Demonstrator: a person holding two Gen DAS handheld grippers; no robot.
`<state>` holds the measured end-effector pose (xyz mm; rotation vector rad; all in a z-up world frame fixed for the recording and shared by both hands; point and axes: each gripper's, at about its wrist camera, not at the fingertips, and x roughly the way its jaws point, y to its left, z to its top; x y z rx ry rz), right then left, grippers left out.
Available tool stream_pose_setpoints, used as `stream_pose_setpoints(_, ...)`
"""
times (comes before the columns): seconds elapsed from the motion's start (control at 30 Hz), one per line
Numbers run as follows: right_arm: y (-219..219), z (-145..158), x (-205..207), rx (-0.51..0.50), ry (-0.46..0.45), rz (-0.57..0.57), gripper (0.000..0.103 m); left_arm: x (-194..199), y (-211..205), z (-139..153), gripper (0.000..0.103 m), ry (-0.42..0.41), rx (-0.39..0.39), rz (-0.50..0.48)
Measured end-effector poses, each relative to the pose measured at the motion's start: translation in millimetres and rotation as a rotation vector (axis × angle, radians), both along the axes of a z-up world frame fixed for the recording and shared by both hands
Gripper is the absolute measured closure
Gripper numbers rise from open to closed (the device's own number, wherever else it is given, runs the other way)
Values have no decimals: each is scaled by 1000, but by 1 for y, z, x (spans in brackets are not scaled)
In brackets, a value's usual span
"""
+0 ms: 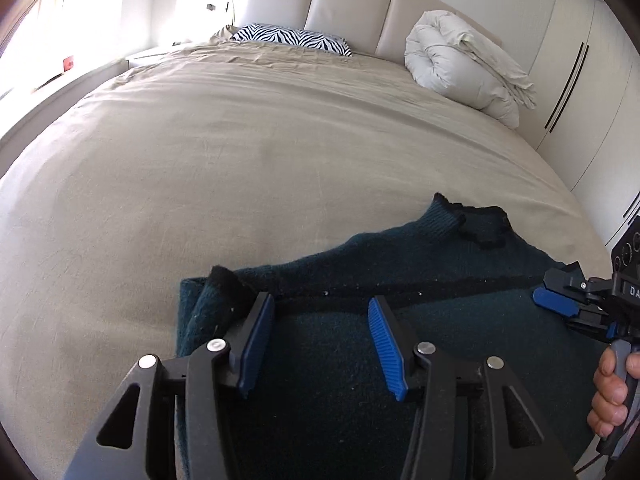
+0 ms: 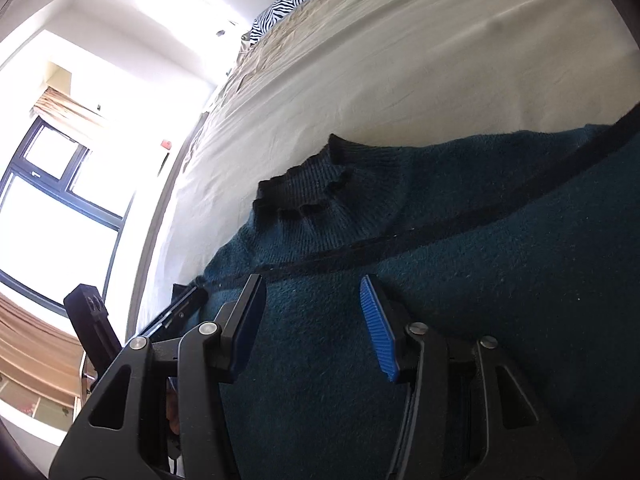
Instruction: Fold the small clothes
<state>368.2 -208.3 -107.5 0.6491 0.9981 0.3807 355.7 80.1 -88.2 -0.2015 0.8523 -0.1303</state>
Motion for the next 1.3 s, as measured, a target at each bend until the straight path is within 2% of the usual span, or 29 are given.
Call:
stream_pose_setpoints(0.1, -16, -6, 4, 35, -14, -28, 71, 1, 2, 0, 51, 12, -14, -5)
stream_pose_setpoints(0.2, -44, -7, 4, 23, -24, -94, 71, 3, 1, -2, 50, 11, -1, -12)
stream_pose_setpoints(0.3, -86, -8, -1, 10, -22, -222, 71, 3, -2, -3, 49, 9, 12, -14)
stream_pose_setpoints(0.4, -130, -9, -13, 47, -29, -328, 78, 5, -3, -3, 49, 12, 18, -15)
stream_pose_setpoints(0.47, -147, -2, -24, -30, -25, -418, 78, 5, -5, -4, 48, 9, 29, -15)
stream_pose_setpoints(0.57, -159, 7, -42, 3, -36, -498, 75, 5, -8, -4, 47, 4, 54, -15)
stream_pose_setpoints(0.63, -148, 14, -50, 8, -66, -463, 75, 5, -10, -5, 47, 3, 64, -15)
stream_pose_setpoints(0.7, -116, 21, -53, 36, -92, -362, 75, 4, -11, -5, 47, 2, 70, -15)
stream_pose_setpoints(0.9, 33, 21, -50, 33, -84, 37, 75, 3, -12, -5, 47, 0, 73, -15)
stream_pose_setpoints(0.97, 63, 11, -55, 29, -70, 121, 75, 3, -11, -5, 47, -2, 72, -15)
stream_pose_setpoints(1.03, 69, 0, -61, 4, -46, 122, 75, 3, -10, -5, 47, -3, 67, -16)
stream_pose_setpoints(1.1, 44, -10, -64, 31, -33, 61, 75, 3, -9, -5, 47, -4, 64, -17)
stream_pose_setpoints(1.23, -29, -17, -69, 108, -50, -141, 78, 3, -6, -5, 47, 0, 47, -19)
stream_pose_setpoints(1.3, -64, -15, -79, 65, -52, -267, 78, -1, -1, 0, 47, 7, 12, -19)
